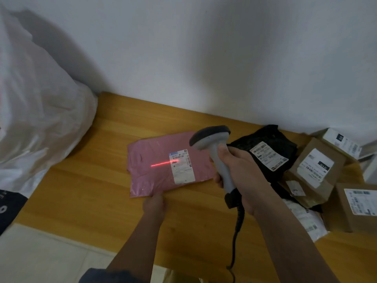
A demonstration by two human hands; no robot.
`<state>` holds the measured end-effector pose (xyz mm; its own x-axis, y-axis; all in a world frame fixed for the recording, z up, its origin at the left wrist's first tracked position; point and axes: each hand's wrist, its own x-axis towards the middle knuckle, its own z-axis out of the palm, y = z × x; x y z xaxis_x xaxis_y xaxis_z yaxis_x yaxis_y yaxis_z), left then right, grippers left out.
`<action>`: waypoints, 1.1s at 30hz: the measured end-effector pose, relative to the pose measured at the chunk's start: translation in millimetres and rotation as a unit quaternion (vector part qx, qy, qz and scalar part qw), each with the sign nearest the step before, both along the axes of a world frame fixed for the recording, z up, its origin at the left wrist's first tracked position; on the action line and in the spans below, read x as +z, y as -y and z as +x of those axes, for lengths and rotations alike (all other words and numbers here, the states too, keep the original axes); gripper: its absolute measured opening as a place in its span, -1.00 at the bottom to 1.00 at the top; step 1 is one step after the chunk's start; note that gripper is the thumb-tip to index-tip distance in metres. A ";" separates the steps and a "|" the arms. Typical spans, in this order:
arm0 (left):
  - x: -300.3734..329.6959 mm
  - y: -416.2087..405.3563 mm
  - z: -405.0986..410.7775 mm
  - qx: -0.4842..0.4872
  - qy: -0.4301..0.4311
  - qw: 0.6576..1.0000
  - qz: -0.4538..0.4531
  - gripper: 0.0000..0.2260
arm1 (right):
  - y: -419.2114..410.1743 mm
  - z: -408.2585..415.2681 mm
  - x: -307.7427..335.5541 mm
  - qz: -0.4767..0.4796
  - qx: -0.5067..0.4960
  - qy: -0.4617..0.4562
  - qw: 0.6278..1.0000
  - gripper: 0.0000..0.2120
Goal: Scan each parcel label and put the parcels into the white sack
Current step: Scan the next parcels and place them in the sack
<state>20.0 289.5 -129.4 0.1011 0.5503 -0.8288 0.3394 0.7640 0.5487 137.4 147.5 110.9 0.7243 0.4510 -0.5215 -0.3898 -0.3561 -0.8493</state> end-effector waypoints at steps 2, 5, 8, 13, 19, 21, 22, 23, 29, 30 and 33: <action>3.8 -3.6 3.4 0.064 0.080 0.989 -0.109 -0.84 | -1.5 -0.3 4.8 -0.003 0.002 0.013 1.000 -0.69; 1.4 -5.9 6.2 0.123 0.131 0.969 -0.167 -0.94 | -2.7 1.4 10.5 -0.005 0.008 0.032 0.999 -0.62; -3.4 -10.8 8.2 0.143 0.153 0.960 -0.187 -0.83 | -4.5 2.8 14.2 -0.007 0.015 0.043 0.999 -0.61; -5.3 -13.7 11.8 0.149 0.136 0.960 -0.195 -0.72 | -5.6 4.2 16.9 -0.014 0.020 0.050 0.998 -0.59; -14.1 -18.4 18.6 0.151 0.112 0.968 -0.166 -0.59 | -6.5 6.1 15.4 -0.010 0.004 0.046 0.999 -0.59; -15.9 -19.1 21.0 0.157 0.111 0.970 -0.148 -0.61 | -6.0 6.6 15.2 -0.005 0.003 0.041 0.999 -0.61; -15.3 -19.9 22.5 0.157 0.112 0.971 -0.140 -0.63 | -5.4 6.9 15.0 -0.002 0.001 0.037 0.999 -0.62; -12.3 -20.1 24.5 0.160 0.118 0.970 -0.137 -0.65 | -4.7 7.5 14.8 0.002 -0.003 0.033 0.999 -0.63; 6.2 -34.0 40.4 0.216 0.196 0.953 -0.081 -0.62 | 7.3 15.6 9.9 0.031 -0.026 0.003 0.999 -0.74; 12.4 -36.9 41.9 0.210 0.204 0.954 -0.057 -0.57 | 11.1 18.0 6.5 0.025 -0.033 0.005 0.999 -0.74; 39.6 -46.2 45.3 0.156 0.236 0.959 0.001 -0.55 | 21.3 29.4 -7.8 0.014 -0.091 0.002 0.996 -0.82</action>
